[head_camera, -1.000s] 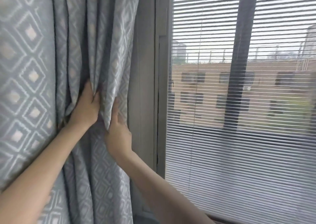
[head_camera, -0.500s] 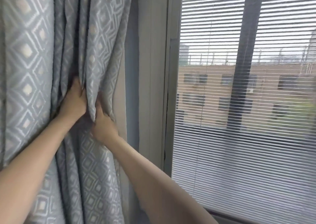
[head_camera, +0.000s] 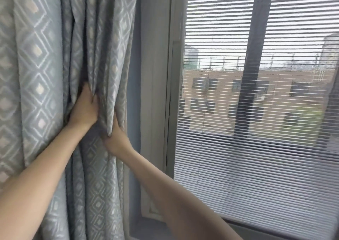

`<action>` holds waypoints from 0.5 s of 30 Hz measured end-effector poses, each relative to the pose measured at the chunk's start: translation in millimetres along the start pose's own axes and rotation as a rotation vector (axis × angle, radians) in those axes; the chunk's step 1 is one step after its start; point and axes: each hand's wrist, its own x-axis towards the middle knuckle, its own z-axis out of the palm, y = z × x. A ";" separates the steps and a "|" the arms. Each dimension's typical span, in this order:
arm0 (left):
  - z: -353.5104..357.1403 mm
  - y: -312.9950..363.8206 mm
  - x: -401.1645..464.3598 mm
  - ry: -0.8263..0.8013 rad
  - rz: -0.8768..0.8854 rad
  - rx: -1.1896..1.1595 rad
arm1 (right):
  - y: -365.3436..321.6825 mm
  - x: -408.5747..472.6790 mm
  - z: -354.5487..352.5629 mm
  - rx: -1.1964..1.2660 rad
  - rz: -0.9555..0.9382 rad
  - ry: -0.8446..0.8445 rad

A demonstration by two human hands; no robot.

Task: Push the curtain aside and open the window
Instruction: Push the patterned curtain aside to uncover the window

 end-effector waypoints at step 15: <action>66.6 173.6 -92.2 0.502 0.163 -0.003 | 34.2 -58.9 -122.3 -0.085 -0.013 -0.161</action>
